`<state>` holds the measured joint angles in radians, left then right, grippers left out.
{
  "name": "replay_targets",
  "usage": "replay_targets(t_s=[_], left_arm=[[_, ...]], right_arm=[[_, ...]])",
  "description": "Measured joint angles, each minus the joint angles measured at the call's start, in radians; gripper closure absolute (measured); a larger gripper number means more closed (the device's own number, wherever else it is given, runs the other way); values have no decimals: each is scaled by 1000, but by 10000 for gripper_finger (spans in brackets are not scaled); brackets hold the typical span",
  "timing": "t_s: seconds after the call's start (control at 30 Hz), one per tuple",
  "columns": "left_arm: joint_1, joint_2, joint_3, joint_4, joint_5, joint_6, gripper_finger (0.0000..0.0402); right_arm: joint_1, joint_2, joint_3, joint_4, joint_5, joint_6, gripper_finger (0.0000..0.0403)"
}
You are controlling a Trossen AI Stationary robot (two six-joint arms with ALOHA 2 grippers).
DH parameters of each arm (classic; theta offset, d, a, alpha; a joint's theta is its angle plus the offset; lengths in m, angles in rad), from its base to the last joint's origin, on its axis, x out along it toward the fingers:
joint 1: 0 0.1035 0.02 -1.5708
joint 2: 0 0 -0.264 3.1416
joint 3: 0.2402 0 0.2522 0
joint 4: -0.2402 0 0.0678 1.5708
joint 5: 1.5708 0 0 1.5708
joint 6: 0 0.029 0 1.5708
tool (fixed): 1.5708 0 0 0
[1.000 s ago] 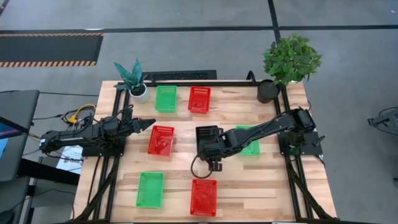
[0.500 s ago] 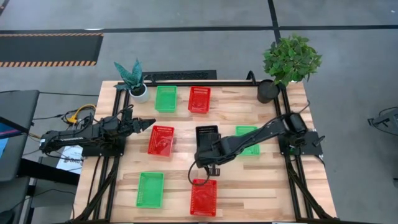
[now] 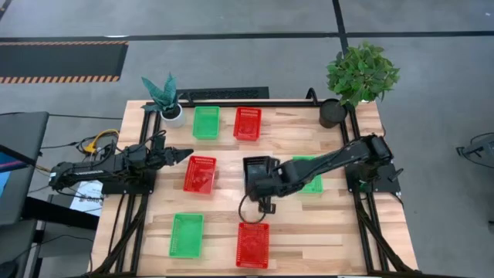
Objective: Stack baskets by color
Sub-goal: Stack the top red basket on the middle red basket
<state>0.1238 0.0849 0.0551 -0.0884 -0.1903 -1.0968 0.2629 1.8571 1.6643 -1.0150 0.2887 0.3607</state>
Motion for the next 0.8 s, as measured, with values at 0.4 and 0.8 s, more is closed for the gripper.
replay_targets(t_s=[0.4,0.8], left_arm=[[0,0,24,148,348,-140,209],[0,170,290,-51,244,-27,209]], right_arm=[[-7,-199,1,-167,15,248,291],[55,-296,1,-384,131,504,258]])
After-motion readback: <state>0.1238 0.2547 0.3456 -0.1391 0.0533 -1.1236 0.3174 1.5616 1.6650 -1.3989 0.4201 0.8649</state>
